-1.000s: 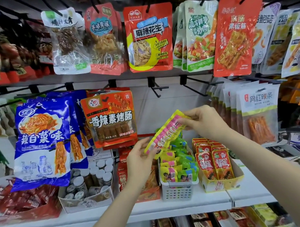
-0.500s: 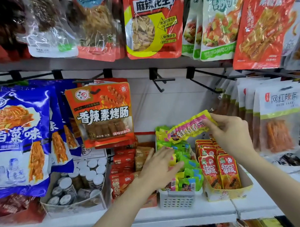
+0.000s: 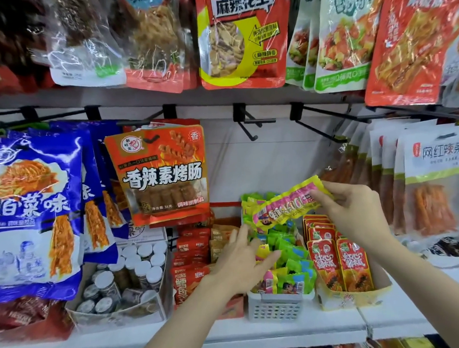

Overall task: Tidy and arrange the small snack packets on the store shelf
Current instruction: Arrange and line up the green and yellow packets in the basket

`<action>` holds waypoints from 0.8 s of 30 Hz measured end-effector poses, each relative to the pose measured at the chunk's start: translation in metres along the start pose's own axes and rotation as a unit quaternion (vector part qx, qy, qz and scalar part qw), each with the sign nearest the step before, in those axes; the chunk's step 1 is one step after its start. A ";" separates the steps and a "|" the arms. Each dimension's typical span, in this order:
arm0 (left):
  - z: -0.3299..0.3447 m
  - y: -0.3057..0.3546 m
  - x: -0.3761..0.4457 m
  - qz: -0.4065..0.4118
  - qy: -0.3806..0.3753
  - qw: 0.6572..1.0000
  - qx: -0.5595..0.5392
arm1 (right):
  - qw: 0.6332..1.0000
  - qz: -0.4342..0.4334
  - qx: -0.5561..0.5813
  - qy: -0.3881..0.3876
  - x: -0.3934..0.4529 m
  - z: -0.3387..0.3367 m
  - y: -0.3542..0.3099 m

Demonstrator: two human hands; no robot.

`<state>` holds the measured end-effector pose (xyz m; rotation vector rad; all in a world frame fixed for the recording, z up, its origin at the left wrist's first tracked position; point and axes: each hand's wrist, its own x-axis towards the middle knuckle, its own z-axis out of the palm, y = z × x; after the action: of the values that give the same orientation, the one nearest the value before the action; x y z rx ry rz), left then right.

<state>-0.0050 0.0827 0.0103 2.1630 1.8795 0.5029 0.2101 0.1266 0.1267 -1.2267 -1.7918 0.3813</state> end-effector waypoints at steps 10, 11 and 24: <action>0.004 -0.005 -0.015 0.042 0.033 0.999 -0.008 | 0.998 -0.038 -0.031 -0.028 -0.001 0.005 -0.006; 0.006 -0.006 -0.018 0.045 0.038 0.998 -0.012 | 0.997 -0.046 -0.043 -0.043 -0.002 0.009 -0.007; 0.002 -0.010 -0.023 0.045 0.046 0.996 -0.057 | 0.938 -0.107 -0.238 -0.228 0.030 0.066 -0.029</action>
<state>-0.0156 0.0615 0.0022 2.1923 1.7578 0.7218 0.1374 0.1537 0.1250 -1.3193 -2.4988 0.1059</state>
